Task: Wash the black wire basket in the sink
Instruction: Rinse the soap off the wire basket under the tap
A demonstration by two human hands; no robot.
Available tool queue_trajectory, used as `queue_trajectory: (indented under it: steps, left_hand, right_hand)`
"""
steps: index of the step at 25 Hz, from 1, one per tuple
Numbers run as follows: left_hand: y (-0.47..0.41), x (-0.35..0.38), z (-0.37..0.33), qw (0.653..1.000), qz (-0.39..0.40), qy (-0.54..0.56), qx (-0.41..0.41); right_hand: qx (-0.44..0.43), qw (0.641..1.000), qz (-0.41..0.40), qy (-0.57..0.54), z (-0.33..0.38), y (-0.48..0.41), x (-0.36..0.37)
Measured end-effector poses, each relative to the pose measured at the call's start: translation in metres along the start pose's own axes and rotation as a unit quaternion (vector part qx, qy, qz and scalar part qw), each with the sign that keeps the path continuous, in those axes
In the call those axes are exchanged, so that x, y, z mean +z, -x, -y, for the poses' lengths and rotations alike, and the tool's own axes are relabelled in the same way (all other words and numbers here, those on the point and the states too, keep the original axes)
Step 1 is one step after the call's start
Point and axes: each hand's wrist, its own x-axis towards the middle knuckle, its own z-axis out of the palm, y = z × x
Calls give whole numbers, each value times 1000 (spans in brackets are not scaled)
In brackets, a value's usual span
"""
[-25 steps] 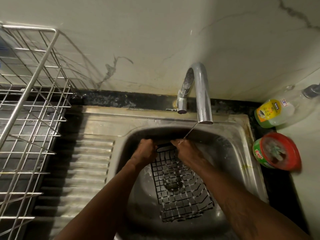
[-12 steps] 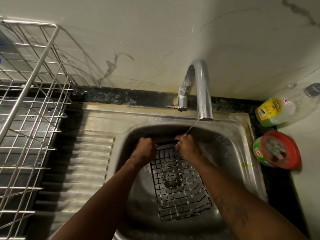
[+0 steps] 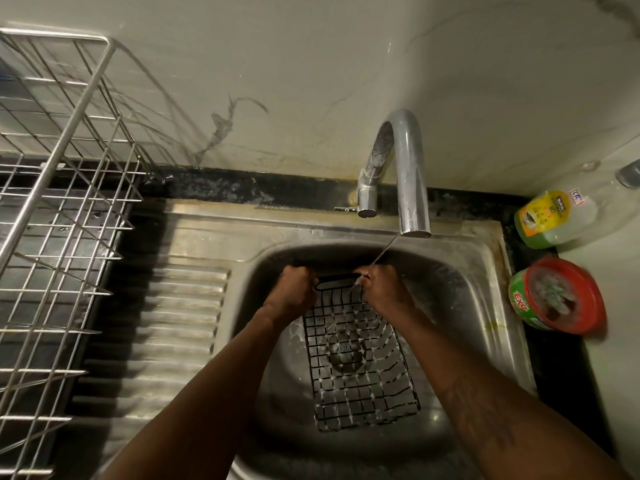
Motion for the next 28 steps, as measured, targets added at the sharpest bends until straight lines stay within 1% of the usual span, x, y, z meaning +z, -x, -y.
queue_trajectory:
  steps: [4, 7, 9, 13, 15, 17, 19, 22, 25, 27, 28]
  left_hand:
    - [-4, 4, -5, 1000, -4, 12, 6]
    - [-8, 10, -11, 1000, -7, 20, 4]
    - [-12, 14, -15, 1000, -8, 25, 0]
    - [-22, 21, -28, 999, 32, 36, -22]
    - [-26, 26, -32, 997, 44, 47, -30]
    - [-28, 30, -36, 997, 64, 40, -21]
    - [-28, 33, -43, 997, 69, 25, 9]
    - [-22, 35, -52, 998, 26, 29, 56]
    - [-15, 43, -51, 996, -25, 49, 63]
    - [-14, 50, -49, 996, -31, 19, 79]
    - [-12, 50, -51, 994, -32, -11, 105]
  right_hand:
    - [-47, 998, 2, 47, 2, 4, -4]
    - [-76, 995, 21, 68, 1, 5, -5]
    - [-74, 995, 24, 65, 1, 5, -8]
    - [-82, 992, 46, 84, -4, 7, -8]
    - [-75, 994, 48, 67, -7, 6, -6]
    - [-64, 995, 57, 46, -9, 5, -8]
    - [-69, 994, 71, 42, -12, 4, -11]
    - [-77, 994, 71, 41, -19, 4, -16]
    - [-63, 995, 69, 32, -26, 5, -18]
    - [-56, 996, 69, 12, -30, 5, -16]
    - [-50, 996, 72, 2, -32, 6, -15]
